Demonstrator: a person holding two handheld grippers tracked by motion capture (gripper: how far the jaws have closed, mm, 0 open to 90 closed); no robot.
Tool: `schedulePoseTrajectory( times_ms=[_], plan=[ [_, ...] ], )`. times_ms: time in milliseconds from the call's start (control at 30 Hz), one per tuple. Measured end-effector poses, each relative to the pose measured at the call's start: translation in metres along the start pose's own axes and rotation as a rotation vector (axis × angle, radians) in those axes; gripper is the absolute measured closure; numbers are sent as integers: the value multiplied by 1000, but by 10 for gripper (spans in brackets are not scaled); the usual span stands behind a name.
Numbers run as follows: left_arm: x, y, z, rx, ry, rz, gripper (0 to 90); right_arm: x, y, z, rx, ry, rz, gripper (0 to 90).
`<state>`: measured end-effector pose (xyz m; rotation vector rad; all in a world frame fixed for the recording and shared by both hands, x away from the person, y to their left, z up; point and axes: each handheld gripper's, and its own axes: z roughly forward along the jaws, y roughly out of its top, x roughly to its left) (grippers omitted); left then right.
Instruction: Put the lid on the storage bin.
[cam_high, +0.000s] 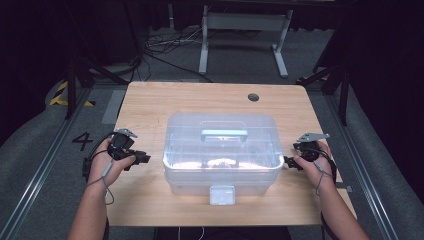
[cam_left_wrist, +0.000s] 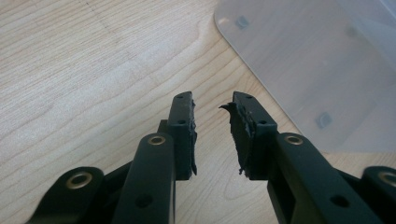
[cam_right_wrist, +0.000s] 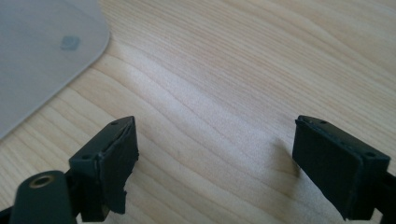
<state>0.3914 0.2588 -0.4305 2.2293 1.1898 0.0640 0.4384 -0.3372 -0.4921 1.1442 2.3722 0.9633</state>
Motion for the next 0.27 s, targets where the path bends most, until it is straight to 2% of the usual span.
schedulePoseTrajectory(
  times_ms=[267],
  plan=[
    [0, 0, 4, 0, 0, 10, 644, -1, 2, -2, -1, 3, -18, 150]
  ],
)
